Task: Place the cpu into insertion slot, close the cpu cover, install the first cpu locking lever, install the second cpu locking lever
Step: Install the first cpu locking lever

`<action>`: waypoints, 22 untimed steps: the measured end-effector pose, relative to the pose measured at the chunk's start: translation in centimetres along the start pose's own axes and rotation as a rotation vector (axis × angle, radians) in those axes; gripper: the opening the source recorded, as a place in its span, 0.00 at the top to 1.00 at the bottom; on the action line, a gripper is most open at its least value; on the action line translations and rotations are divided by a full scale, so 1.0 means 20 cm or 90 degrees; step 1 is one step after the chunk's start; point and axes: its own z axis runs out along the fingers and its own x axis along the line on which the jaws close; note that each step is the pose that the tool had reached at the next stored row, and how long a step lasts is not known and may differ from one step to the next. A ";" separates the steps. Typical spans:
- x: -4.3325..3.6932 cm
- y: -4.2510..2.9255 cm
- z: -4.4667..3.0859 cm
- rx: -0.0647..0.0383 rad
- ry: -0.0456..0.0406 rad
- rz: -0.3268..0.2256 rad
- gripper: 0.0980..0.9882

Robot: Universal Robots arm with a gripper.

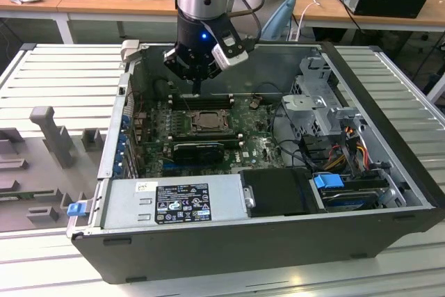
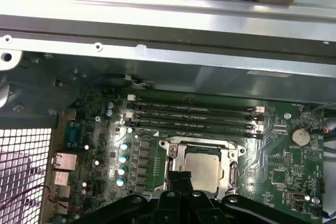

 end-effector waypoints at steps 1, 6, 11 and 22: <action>0.008 0.001 0.001 0.000 0.0000 0.000 0.99; 0.024 0.002 0.003 -0.001 0.0000 0.000 0.99; 0.031 0.002 0.006 -0.002 0.0000 0.000 0.99; 0.053 0.003 0.014 -0.003 -0.0003 0.000 0.99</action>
